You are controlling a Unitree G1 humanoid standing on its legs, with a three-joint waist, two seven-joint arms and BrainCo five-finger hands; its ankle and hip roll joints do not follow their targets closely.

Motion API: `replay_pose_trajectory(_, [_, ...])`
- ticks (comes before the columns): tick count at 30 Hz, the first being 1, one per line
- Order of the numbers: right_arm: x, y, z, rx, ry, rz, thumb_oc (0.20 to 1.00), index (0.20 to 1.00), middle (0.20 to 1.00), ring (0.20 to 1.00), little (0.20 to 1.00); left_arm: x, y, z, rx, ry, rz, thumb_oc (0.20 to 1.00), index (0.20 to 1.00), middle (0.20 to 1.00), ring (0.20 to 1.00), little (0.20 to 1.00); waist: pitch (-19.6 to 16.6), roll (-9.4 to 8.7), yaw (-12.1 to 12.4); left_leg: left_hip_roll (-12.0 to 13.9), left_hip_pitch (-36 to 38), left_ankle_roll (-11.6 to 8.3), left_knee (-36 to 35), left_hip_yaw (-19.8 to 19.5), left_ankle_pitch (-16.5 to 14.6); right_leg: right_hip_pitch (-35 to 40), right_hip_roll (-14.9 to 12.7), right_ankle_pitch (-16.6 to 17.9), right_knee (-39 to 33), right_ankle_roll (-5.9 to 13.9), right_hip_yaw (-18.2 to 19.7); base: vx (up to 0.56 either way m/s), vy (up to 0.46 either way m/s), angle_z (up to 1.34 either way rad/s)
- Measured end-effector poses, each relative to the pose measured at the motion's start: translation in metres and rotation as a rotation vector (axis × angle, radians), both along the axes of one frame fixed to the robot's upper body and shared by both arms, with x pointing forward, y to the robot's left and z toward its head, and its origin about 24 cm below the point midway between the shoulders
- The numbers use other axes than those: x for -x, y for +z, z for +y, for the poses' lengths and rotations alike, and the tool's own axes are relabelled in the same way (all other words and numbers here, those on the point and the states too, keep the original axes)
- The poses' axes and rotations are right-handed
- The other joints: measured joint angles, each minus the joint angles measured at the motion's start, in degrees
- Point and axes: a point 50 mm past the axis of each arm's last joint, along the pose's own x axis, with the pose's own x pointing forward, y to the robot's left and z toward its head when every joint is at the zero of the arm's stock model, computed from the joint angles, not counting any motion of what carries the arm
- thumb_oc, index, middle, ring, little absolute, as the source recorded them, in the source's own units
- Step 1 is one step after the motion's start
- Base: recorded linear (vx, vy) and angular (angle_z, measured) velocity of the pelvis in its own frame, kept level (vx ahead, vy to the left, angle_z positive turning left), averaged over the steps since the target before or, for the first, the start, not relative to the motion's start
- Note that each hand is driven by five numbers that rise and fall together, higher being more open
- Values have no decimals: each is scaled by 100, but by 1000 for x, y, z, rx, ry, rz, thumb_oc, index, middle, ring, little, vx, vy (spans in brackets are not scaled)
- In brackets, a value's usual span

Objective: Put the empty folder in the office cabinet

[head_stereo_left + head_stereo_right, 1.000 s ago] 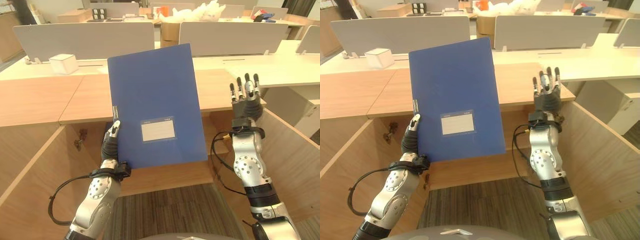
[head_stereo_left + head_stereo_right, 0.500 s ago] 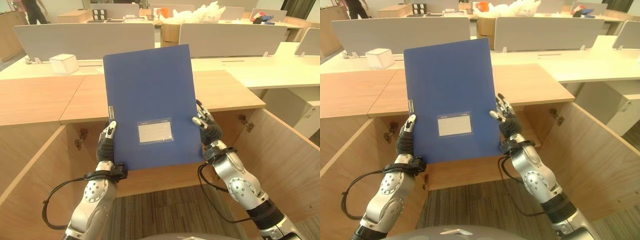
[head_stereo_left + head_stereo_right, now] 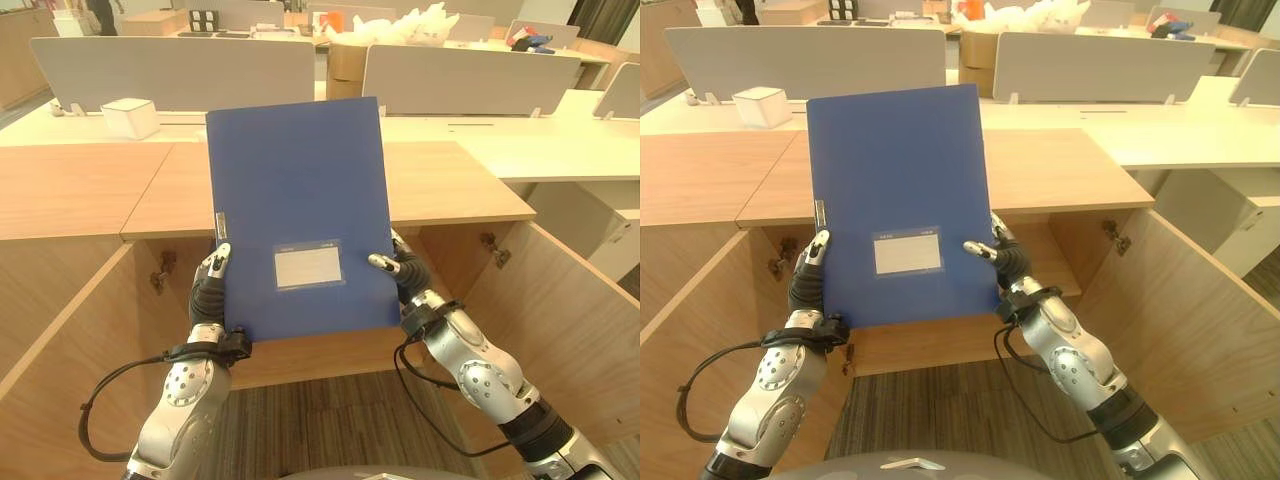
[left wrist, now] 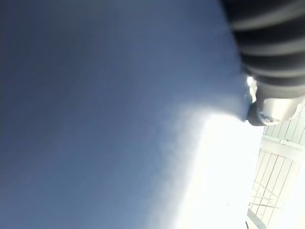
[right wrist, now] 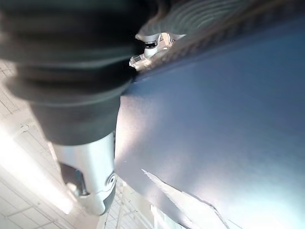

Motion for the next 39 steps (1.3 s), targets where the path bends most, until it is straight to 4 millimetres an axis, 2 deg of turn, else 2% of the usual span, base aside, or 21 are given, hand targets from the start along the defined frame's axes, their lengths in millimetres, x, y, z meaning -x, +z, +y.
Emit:
replay_pose_trajectory(8, [-6,9,2,21,26,-35,1000,1000,1000,1000,1000,0,-1,0,43,-6,13,200,200,200,200,200,3,3,12,-1,0,0,0,0,0,3,0,1,0,1,1,0,0,0])
replay_pose_trajectory(9, [-6,9,3,22,26,-35,818,818,818,818,818,0,-1,0,43,-7,14,200,200,200,200,200,4,4,15,-2,0,1,0,0,1,4,0,1,0,0,0,0,0,0])
replay_pose_trajectory(10, [-6,9,3,22,28,-33,815,815,815,815,815,0,-1,0,51,-11,21,200,200,200,200,200,5,7,17,-4,0,1,0,-1,2,6,0,1,0,0,0,0,0,0])
replay_pose_trajectory(11, [-6,8,3,22,29,-32,655,655,655,655,655,0,-2,0,57,-13,26,200,200,200,200,200,5,7,15,-3,0,0,0,-1,2,7,0,1,0,0,-1,0,0,0])
replay_pose_trajectory(12, [-6,8,3,21,30,-31,589,589,589,589,589,0,-2,0,63,-14,34,200,200,200,200,200,7,9,16,-3,0,0,0,-1,2,7,0,1,0,0,-1,0,0,0])
replay_pose_trajectory(13, [-6,8,3,22,28,-29,291,291,291,291,291,0,-3,0,69,-16,39,200,200,200,200,200,7,10,16,-3,0,0,0,-1,1,7,0,1,0,0,-1,0,0,0])
replay_pose_trajectory(14, [-6,7,3,18,20,-17,200,200,200,200,200,0,-3,0,69,-19,40,200,200,200,200,200,12,16,19,-5,-1,0,0,-1,2,7,0,1,0,0,-2,0,0,0])
replay_pose_trajectory(27, [-11,-8,2,57,-21,40,200,200,200,200,200,4,-11,-7,101,-76,87,200,200,200,200,200,42,63,13,-15,-1,1,0,-8,1,15,-10,2,0,-1,-8,0,0,0])
replay_pose_trajectory(28, [-11,-9,1,59,-22,44,200,200,200,200,200,5,-11,-8,101,-77,90,347,347,347,347,347,42,64,12,-15,0,2,0,-7,2,15,-11,2,0,-2,-8,0,0,0])
replay_pose_trajectory(29, [-11,-10,1,62,-23,48,200,200,200,200,200,5,-12,-8,99,-77,94,721,721,721,721,721,43,65,13,-16,0,1,0,-8,1,15,-12,2,0,-1,-8,0,0,0])
replay_pose_trajectory(30, [-11,-10,1,63,-25,50,200,200,200,200,200,5,-12,-7,96,-79,98,1000,1000,1000,1000,1000,43,66,14,-16,-1,1,0,-8,1,15,-13,2,0,-1,-8,0,0,0])
replay_pose_trajectory(33, [-12,-13,0,67,-32,59,200,200,200,200,200,7,-14,-8,81,-101,104,1000,1000,1000,1000,1000,44,67,13,-17,0,0,0,-7,1,16,-14,2,0,-1,-8,0,0,0])
replay_pose_trajectory(39, [4,-41,-11,136,5,156,200,200,200,200,200,21,-28,-4,38,-97,166,1000,1000,1000,1000,1000,47,75,21,-40,-7,6,0,-29,-3,25,-40,2,0,5,-60,-1,-4,1])
